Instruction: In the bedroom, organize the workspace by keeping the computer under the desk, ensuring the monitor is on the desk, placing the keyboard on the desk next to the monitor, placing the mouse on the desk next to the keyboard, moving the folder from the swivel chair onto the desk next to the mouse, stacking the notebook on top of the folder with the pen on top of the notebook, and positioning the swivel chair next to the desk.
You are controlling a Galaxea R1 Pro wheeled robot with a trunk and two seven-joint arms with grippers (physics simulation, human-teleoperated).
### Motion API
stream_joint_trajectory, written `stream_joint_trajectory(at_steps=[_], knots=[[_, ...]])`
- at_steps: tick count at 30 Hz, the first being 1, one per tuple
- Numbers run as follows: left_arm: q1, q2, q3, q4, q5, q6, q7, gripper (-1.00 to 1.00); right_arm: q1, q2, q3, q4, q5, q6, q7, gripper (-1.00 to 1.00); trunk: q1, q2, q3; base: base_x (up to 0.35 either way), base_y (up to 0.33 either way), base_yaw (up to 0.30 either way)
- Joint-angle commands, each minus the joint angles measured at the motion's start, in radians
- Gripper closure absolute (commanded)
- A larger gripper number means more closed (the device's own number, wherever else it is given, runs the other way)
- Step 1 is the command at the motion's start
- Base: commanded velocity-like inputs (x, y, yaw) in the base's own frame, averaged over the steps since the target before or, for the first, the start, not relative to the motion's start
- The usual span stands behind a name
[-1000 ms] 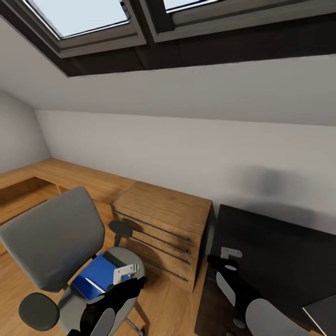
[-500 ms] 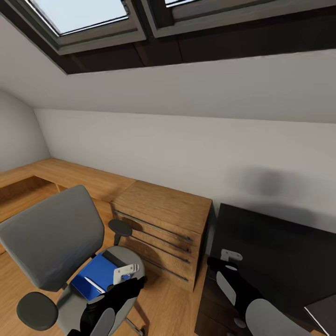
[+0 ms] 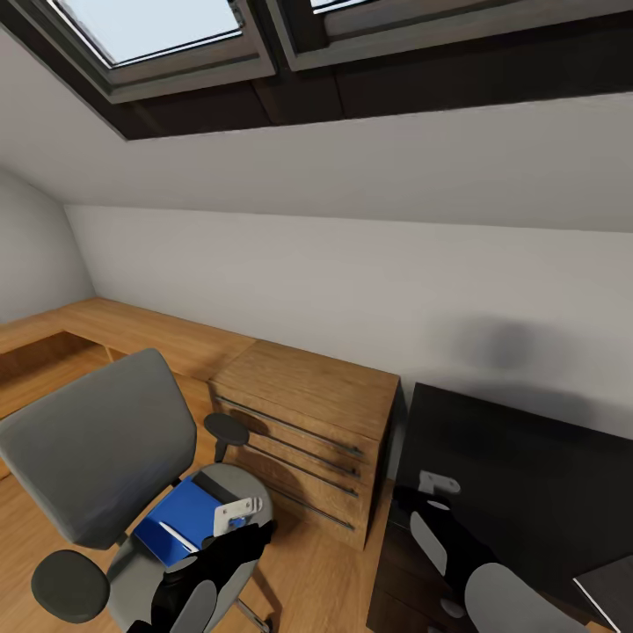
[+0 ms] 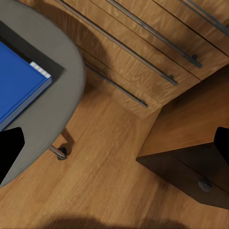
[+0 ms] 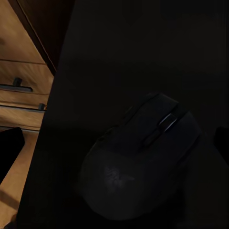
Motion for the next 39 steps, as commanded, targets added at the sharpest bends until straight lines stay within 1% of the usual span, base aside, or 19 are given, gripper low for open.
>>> stream_joint_trajectory(at_steps=[1, 5, 8, 10, 14, 20, 29, 39], knots=[[-0.001, 0.001, -0.002, -0.001, 0.01, 0.001, 0.01, -1.0, -0.001, -0.001, 0.007, -0.002, -0.006, 0.007, -0.009, -1.0, 0.0, -0.001, -0.001, 0.0, 0.0, 0.0], [-0.001, 0.001, -0.002, -0.001, 0.01, 0.001, 0.01, -1.0, -0.001, -0.006, 0.003, -0.002, -0.007, 0.048, -0.009, -1.0, 0.0, -0.001, -0.001, 0.0, 0.0, 0.0], [-0.001, 0.001, -0.002, -0.001, 0.01, 0.001, 0.01, -1.0, -0.001, -0.009, -0.001, -0.002, -0.008, 0.062, -0.009, -1.0, 0.0, -0.001, -0.001, 0.0, 0.0, 0.0], [-0.001, 0.001, -0.004, -0.001, 0.01, 0.001, 0.011, -1.0, -0.001, -0.011, -0.016, -0.002, -0.008, 0.067, -0.009, -1.0, 0.0, -0.001, -0.001, 0.0, 0.0, 0.0], [-0.001, 0.0, -0.005, -0.001, 0.009, 0.0, 0.021, -1.0, -0.001, -0.012, -0.025, -0.002, -0.008, 0.068, -0.009, -1.0, 0.015, -0.029, -0.014, 0.0, 0.0, 0.0], [-0.001, 0.001, -0.004, -0.001, 0.01, 0.0, 0.025, -1.0, -0.001, -0.012, -0.027, -0.002, -0.008, 0.068, -0.009, -1.0, 0.015, -0.029, -0.014, 0.0, 0.0, 0.0], [-0.001, -0.001, -0.005, -0.001, 0.009, -0.001, 0.027, -1.0, -0.001, -0.012, -0.027, -0.002, -0.008, 0.068, -0.009, -1.0, 0.05, -0.092, -0.042, 0.0, 0.0, 0.0], [-0.001, 0.0, -0.004, -0.001, 0.01, -0.001, 0.027, -1.0, -0.001, -0.012, -0.027, -0.002, -0.008, 0.068, -0.008, -1.0, 0.05, -0.092, -0.042, 0.0, 0.0, 0.0]])
